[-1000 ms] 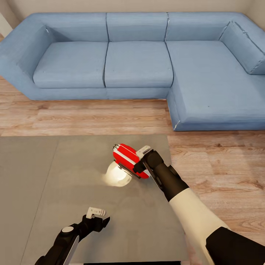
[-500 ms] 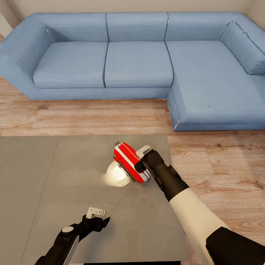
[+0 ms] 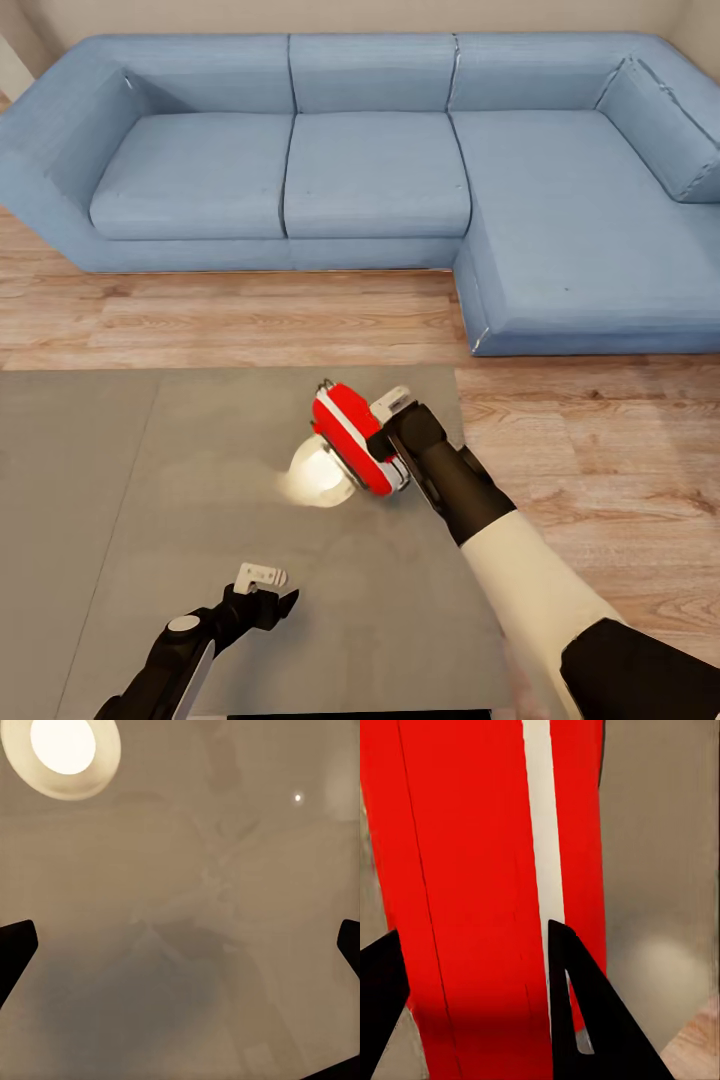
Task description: Turn on the radio receiver that's on the table in the living room.
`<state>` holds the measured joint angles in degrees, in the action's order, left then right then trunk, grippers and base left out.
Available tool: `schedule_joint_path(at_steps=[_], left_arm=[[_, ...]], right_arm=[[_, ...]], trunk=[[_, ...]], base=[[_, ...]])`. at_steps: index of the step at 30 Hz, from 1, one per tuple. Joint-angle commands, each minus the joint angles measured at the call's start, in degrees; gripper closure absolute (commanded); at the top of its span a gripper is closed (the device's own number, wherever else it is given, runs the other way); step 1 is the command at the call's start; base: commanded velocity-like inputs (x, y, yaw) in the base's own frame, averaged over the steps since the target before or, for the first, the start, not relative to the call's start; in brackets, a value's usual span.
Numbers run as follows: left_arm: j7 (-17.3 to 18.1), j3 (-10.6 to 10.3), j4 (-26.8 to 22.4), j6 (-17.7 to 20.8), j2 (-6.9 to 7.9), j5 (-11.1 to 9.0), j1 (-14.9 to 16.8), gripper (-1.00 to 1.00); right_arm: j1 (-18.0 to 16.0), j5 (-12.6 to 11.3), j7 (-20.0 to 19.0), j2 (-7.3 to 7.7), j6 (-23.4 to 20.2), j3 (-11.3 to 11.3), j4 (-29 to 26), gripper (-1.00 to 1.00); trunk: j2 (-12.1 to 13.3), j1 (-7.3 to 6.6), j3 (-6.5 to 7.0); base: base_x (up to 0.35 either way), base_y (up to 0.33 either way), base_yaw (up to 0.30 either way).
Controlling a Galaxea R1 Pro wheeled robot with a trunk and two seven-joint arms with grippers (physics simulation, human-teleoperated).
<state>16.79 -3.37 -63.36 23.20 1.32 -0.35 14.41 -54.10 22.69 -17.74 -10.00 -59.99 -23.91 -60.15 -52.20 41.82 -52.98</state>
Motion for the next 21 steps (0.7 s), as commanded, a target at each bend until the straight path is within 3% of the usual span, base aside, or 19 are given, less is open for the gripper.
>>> schedule_joint_path(at_steps=[1,2,4,11,21], left_arm=[[0.0,0.0,0.0,0.0,0.0,0.0,0.0,-1.0],[0.0,0.0,0.0,0.0,0.0,0.0,0.0,-1.0],[0.0,0.0,0.0,0.0,0.0,0.0,0.0,-1.0],[0.0,0.0,0.0,0.0,0.0,0.0,0.0,-1.0],[0.0,0.0,0.0,0.0,0.0,0.0,0.0,-1.0]], right_arm=[[0.0,0.0,0.0,0.0,0.0,0.0,-1.9,1.0],[0.0,-0.3,-0.2,0.0,0.0,-0.2,-19.5,1.0],[0.0,-0.3,-0.2,0.0,0.0,-0.4,-22.5,1.0],[0.0,-0.2,-0.3,0.0,0.0,-2.1,-25.2,1.0],[0.0,-0.1,-0.2,0.0,0.0,-2.4,-26.2,1.0]], trunk=[[0.0,0.0,0.0],[0.0,0.0,0.0],[0.0,0.0,0.0],[0.0,0.0,0.0],[0.0,0.0,0.0]], base=[[0.0,0.0,0.0],[0.0,0.0,0.0],[0.0,0.0,0.0],[0.0,0.0,0.0],[0.0,0.0,0.0]])
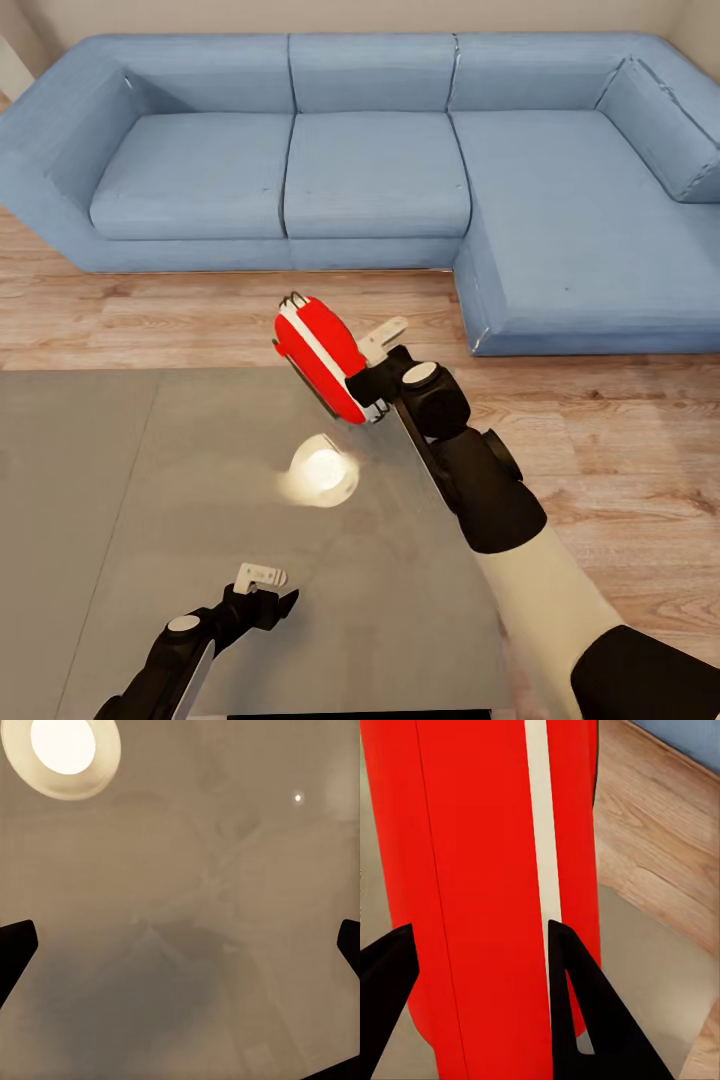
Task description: Turn on the radio receiver that's on the table in the living room.
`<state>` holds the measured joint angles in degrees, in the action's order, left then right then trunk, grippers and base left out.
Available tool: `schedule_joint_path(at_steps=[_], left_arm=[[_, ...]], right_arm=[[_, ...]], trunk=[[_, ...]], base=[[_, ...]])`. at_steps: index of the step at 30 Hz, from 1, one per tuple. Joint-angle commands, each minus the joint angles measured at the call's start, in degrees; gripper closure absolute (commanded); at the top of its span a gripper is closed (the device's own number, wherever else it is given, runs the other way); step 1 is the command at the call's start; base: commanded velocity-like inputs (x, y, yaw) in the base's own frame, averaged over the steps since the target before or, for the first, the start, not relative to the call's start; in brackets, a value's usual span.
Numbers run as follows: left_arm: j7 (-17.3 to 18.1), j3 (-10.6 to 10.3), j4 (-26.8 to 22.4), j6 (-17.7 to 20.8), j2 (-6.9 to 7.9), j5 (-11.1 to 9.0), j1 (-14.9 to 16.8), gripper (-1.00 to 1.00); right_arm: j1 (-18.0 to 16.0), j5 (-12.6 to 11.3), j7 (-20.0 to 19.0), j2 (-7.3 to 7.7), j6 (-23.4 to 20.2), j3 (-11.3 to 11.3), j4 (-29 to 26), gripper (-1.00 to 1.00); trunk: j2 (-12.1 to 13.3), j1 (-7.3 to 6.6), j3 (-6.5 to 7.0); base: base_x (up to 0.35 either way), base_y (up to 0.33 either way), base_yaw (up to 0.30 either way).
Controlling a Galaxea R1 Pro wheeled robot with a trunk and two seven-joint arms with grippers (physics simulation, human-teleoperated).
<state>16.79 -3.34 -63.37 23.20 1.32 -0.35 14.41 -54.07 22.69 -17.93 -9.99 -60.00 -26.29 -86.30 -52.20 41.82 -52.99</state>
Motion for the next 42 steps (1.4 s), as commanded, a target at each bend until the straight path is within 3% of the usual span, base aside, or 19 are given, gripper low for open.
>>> schedule_joint_path(at_steps=[1,4,6,9,10,11,12,14,16,19,21,22,25,28,31,32,33,36,42], left_arm=[[0.0,0.0,0.0,0.0,0.0,0.0,0.0,-1.0],[0.0,0.0,0.0,0.0,0.0,0.0,0.0,-1.0],[0.0,0.0,0.0,0.1,0.0,0.0,0.0,-1.0],[0.0,0.0,-0.7,0.3,-0.01,0.0,0.0,-1.0],[0.3,0.0,-1.4,0.6,-0.05,0.0,0.0,-1.0],[0.5,0.0,-1.7,0.7,-0.06,-0.1,0.0,-1.0],[1.2,0.0,-2.4,0.9,-0.07,-0.4,0.0,-1.0],[3.3,0.0,-4.1,2.0,0.02,-1.3,0.0,-1.0],[5.7,0.0,-6.2,3.9,0.37,-2.2,0.0,-1.0],[11.3,0.0,-13.7,11.8,1.8,-3.6,0.2,-1.0],[13.6,0.1,-18.4,17.7,2.7,-4.0,0.8,-1.0],[14.6,0.3,-20.6,21.5,3.43,-4.2,1.6,-1.0],[16.1,3.3,-22.0,25.8,4.9,-4.8,3.1,-1.0],[21.1,8.8,-22.6,29.6,7.39,-7.3,3.9,-1.0],[31.2,12.7,-22.8,34.1,14.83,-10.8,4.1,-1.0],[32.4,12.9,-22.8,34.4,15.64,-11.3,4.1,-1.0],[36.0,13.5,-22.8,35.4,18.34,-14.0,4.1,-1.0],[37.6,14.3,-22.8,36.0,20.59,-17.0,4.1,-1.0],[38.7,17.1,-22.9,36.4,24.11,-28.5,4.1,-1.0]], right_arm=[[0.0,0.0,0.0,0.0,0.0,0.0,0.0,1.0],[0.0,0.7,0.3,0.0,0.0,-0.1,-0.1,1.0],[0.0,2.9,0.8,0.0,0.0,-0.3,-0.2,1.0],[0.0,11.1,2.5,0.14,0.0,-4.0,-1.4,1.0],[0.1,14.7,3.4,1.49,0.0,-5.9,-1.7,1.0],[0.2,15.7,3.7,2.16,0.0,-6.5,-1.8,1.0],[0.5,17.2,4.1,3.91,0.0,-7.6,-1.9,1.0],[1.4,18.8,4.9,7.23,0.0,-10.1,-2.0,1.0],[2.4,19.4,6.1,9.14,0.0,-12.2,-2.0,1.0],[5.1,19.8,11.6,10.81,0.0,-16.2,-2.0,1.0],[7.4,19.9,17.7,11.16,0.0,-19.0,-2.0,1.0],[9.1,19.9,23.0,11.32,0.0,-21.5,-2.0,1.0],[11.7,19.9,31.3,11.43,0.0,-25.3,-1.8,1.0],[14.4,19.9,38.1,11.47,0.0,-29.0,-1.6,1.0],[17.8,20.0,47.1,11.39,0.0,-32.0,-1.2,1.0],[18.3,20.0,48.5,11.39,0.0,-32.2,-1.1,1.0],[19.9,19.9,53.8,11.41,0.0,-32.6,-0.7,1.0],[21.3,19.8,58.4,11.49,0.0,-32.8,-0.1,1.0],[25.1,19.7,67.5,12.63,0.0,-33.0,3.2,1.0]], trunk=[[0.0,0.0,0.0],[0.0,0.0,0.0],[0.0,0.0,0.0],[0.0,0.0,0.0],[0.0,0.0,0.0],[0.0,0.0,0.0],[0.0,0.0,0.0],[0.0,0.0,0.0],[0.0,0.0,0.0],[0.0,0.0,0.0],[0.0,0.0,0.0],[0.0,0.0,0.0],[0.0,0.0,0.0],[0.0,0.0,0.0],[0.0,0.0,0.0],[0.0,0.0,0.0],[0.0,0.0,0.0],[0.0,0.0,0.0],[0.0,0.0,0.0]], base=[[0.0,0.0,0.0],[0.0,0.0,0.0],[0.0,0.0,0.0],[0.0,0.0,0.0],[0.0,0.0,0.0],[0.0,0.0,0.0],[0.0,0.0,0.0],[0.0,0.0,0.0],[0.0,0.0,0.0],[0.0,0.0,0.0],[0.0,0.0,0.0],[0.0,0.0,0.0],[0.0,0.0,0.0],[0.0,0.0,0.0],[0.0,0.0,0.0],[0.0,0.0,0.0],[0.0,0.0,0.0],[0.0,0.0,0.0],[0.0,0.0,0.0]])
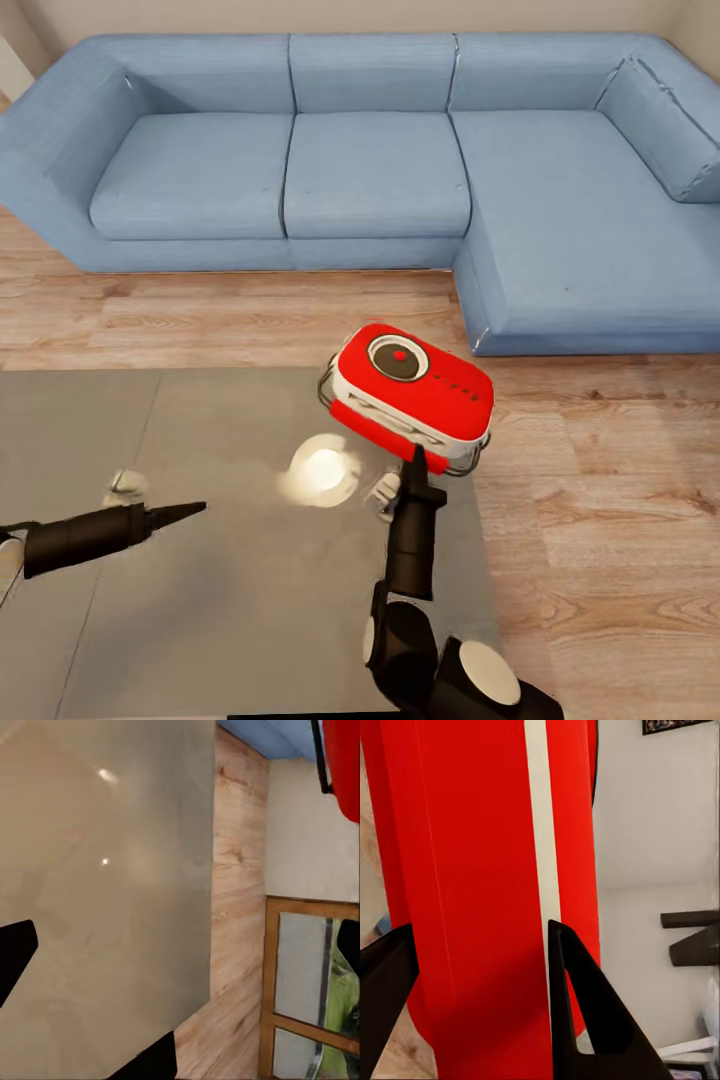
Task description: Turn on the radio receiver that's on the table in the living room.
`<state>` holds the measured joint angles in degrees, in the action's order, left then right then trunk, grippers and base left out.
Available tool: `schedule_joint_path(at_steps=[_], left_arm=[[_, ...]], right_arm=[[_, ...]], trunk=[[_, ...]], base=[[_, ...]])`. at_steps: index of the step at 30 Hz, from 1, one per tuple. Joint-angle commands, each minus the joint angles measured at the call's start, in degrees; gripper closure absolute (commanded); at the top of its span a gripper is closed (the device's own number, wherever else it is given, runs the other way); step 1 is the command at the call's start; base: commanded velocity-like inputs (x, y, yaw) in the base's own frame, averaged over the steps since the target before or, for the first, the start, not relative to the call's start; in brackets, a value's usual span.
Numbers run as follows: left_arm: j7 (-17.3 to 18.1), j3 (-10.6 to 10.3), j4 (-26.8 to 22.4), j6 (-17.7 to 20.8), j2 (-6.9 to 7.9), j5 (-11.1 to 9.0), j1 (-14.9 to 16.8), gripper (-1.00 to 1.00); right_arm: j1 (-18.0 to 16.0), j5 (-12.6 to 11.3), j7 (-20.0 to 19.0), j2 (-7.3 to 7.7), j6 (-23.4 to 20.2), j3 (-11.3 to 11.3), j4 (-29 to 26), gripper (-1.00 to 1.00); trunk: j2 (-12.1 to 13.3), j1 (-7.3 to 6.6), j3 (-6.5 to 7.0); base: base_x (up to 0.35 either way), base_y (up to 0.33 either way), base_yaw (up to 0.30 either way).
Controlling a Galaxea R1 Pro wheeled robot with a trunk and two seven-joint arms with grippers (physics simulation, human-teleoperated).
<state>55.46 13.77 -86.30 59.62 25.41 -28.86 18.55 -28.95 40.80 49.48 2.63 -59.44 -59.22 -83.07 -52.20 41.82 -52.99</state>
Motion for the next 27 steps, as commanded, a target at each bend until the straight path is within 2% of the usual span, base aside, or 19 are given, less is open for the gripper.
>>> schedule_joint_path(at_steps=[1,2,3,5,6,7,9,11,12,13,14,15,16,17,18,19,20,22,27], left_arm=[[0.0,0.2,0.0,0.0,0.91,-3.3,0.0,-1.0],[0.1,0.3,0.0,0.0,1.11,-4.3,0.0,-1.0],[0.1,0.4,0.0,0.0,1.59,-8.1,0.3,-1.0],[0.0,0.4,0.0,0.1,1.71,-12.9,1.7,-1.0],[0.0,0.4,0.0,0.1,1.68,-13.9,2.0,-1.0],[-0.2,0.5,-0.1,0.1,1.57,-16.5,2.9,-1.0],[-0.7,0.4,-0.1,0.0,1.1,-19.6,4.1,-1.0],[-2.1,0.2,-0.1,0.0,0.18,-20.4,4.6,-1.0],[-3.6,0.0,-0.1,0.0,-0.89,-20.6,4.8,-1.0],[-5.5,-0.1,-0.2,0.0,-2.44,-20.8,5.0,-1.0],[-8.5,-0.2,-0.3,0.0,-5.22,-20.9,5.3,-1.0],[-10.4,-0.5,-0.4,0.0,-7.04,-20.8,5.4,-1.0],[-11.2,-0.8,-0.4,0.0,-7.92,-20.8,5.4,-1.0],[-12.6,-1.7,-0.5,0.0,-9.53,-20.7,5.5,-1.0],[-14.3,-4.4,-0.6,0.0,-11.87,-20.6,5.8,-1.0],[-14.6,-5.1,-0.6,0.0,-12.25,-20.6,6.1,-1.0],[-15.1,-6.9,-0.7,0.0,-13.1,-20.6,7.0,-1.0],[-15.4,-8.5,-0.7,0.0,-13.68,-20.5,8.1,-1.0],[-15.6,-9.5,-0.7,0.0,-15.52,-20.5,9.9,-1.0]], right_arm=[[0.3,1.6,2.3,0.22,0.7,0.0,1.5,1.0],[0.3,1.5,3.1,0.27,1.2,0.0,2.0,1.0],[0.4,1.3,6.0,0.32,2.9,-0.1,3.6,1.0],[0.5,1.1,8.3,0.3,3.9,-0.1,5.4,1.0],[0.5,1.1,8.5,0.3,4.0,-0.1,5.8,1.0],[0.5,1.0,9.0,0.24,4.2,-0.1,6.9,1.0],[0.8,0.8,9.3,0.04,4.4,-0.2,8.1,1.0],[1.8,0.8,9.3,-0.08,4.4,-0.3,8.5,1.0],[2.4,0.7,9.3,-0.14,4.5,-0.4,8.6,1.0],[2.9,0.4,9.4,-0.2,4.5,-0.5,8.7,1.0],[3.3,-0.5,9.4,-0.27,4.5,-1.1,8.8,1.0],[3.5,-1.2,9.5,-0.3,4.5,-2.0,8.8,1.0],[3.5,-1.6,9.5,-0.31,4.5,-2.6,8.8,1.0],[3.6,-2.3,9.6,-0.32,4.5,-4.1,8.9,1.0],[3.7,-3.2,10.1,-0.3,4.3,-6.7,8.9,1.0],[3.7,-3.3,10.3,-0.29,4.3,-7.2,8.9,1.0],[3.7,-3.6,11.0,-0.27,4.2,-8.1,8.9,1.0],[3.7,-3.8,11.6,-0.31,4.1,-8.7,8.9,1.0],[3.8,-4.0,12.0,-0.48,4.1,-9.1,9.0,1.0]], trunk=[[0.0,0.0,0.0],[0.0,0.0,0.0],[0.0,0.0,0.0],[0.0,0.0,0.0],[0.0,0.0,0.0],[0.0,0.0,0.0],[0.0,0.0,0.0],[0.0,0.0,0.0],[0.0,0.0,0.0],[0.0,0.0,0.0],[0.0,0.0,0.0],[0.0,0.0,0.0],[0.0,0.0,0.0],[0.0,0.0,0.0],[0.0,0.0,0.0],[0.0,0.0,0.0],[0.0,0.0,0.0],[0.0,0.0,0.0],[0.0,0.0,0.0]], base=[[0.0,0.0,0.0],[0.0,0.0,0.0],[0.0,0.0,0.0],[0.0,0.0,0.0],[0.0,0.0,0.0],[0.0,0.0,0.0],[0.002,0.0,0.0],[0.03,0.0,0.0],[0.049,0.0,0.0],[0.059,0.0,0.0],[0.063,0.0,0.0],[0.044,0.0,0.0],[0.035,0.0,0.0],[0.023,0.0,0.0],[0.009,0.0,0.0],[0.007,0.0,0.0],[0.004,0.0,0.0],[0.002,0.0,0.0],[0.0,0.0,0.0]])
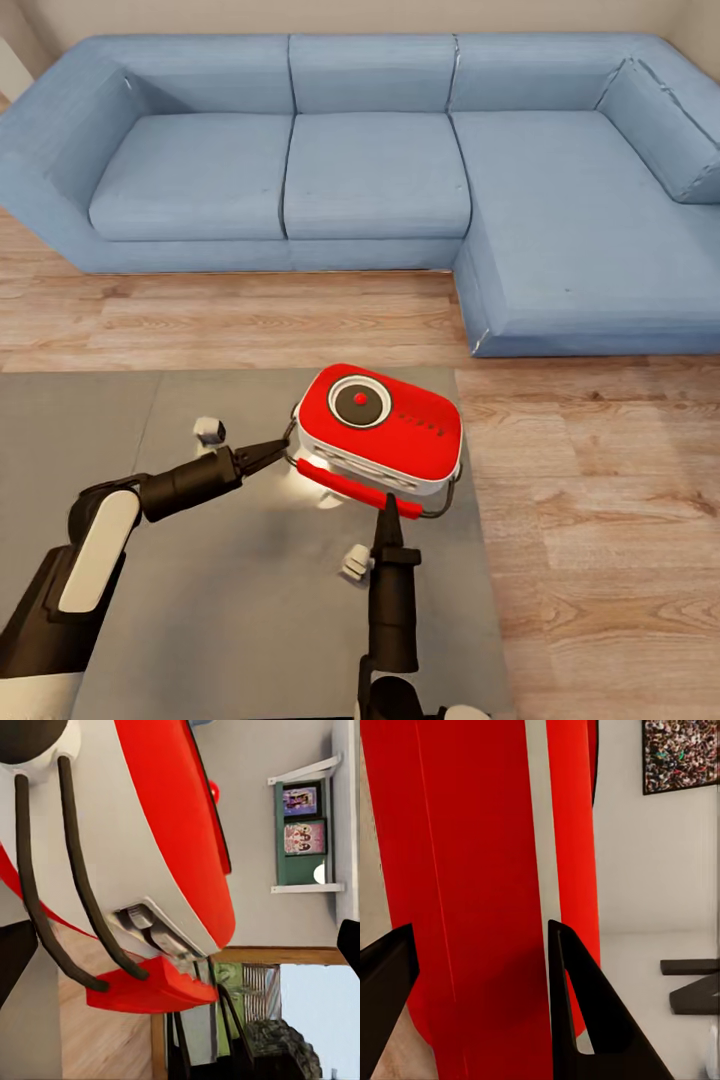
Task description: Turn on the radio receiver that's on the table in the living room.
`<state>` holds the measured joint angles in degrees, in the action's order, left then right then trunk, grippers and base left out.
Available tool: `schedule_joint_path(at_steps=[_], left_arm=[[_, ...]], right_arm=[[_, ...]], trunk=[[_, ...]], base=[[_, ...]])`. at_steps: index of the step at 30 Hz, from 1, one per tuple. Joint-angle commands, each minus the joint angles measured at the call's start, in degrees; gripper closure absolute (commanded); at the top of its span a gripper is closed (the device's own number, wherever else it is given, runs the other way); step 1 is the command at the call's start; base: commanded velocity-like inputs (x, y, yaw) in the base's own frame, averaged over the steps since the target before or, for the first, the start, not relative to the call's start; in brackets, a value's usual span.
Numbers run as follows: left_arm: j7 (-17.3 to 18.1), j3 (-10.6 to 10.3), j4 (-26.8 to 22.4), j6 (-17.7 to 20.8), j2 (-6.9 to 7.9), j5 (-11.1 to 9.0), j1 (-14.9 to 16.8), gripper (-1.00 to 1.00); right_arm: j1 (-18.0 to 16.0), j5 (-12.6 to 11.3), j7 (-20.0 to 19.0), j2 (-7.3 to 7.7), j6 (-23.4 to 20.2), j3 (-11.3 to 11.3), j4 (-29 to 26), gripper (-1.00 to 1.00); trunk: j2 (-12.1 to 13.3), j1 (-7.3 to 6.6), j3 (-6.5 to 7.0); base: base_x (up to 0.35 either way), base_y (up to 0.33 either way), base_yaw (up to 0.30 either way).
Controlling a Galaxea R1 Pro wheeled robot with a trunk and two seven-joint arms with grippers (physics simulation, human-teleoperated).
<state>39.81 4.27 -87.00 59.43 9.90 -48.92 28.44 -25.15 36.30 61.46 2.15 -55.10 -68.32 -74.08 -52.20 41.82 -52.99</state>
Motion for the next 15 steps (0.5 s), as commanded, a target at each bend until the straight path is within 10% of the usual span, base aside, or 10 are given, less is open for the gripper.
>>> schedule_joint_path(at_steps=[1,2,15], left_arm=[[0.0,-0.1,0.0,0.2,-0.22,-0.5,0.2,-1.0],[0.0,-0.1,0.0,0.2,-0.46,-0.5,0.7,1.0],[0.0,-0.1,0.0,0.2,-0.58,-1.4,1.1,1.0]], right_arm=[[0.0,0.5,0.0,-0.02,-0.3,0.0,0.0,1.0],[0.0,0.5,0.1,-0.04,-0.3,-0.1,0.4,1.0],[0.0,0.5,0.1,-0.05,-0.4,-0.1,1.8,1.0]], trunk=[[0.0,0.0,0.0],[0.0,0.0,0.0],[0.0,0.0,0.0]], base=[[0.0,0.0,0.0],[0.0,0.0,0.0],[0.0,0.0,0.0]])
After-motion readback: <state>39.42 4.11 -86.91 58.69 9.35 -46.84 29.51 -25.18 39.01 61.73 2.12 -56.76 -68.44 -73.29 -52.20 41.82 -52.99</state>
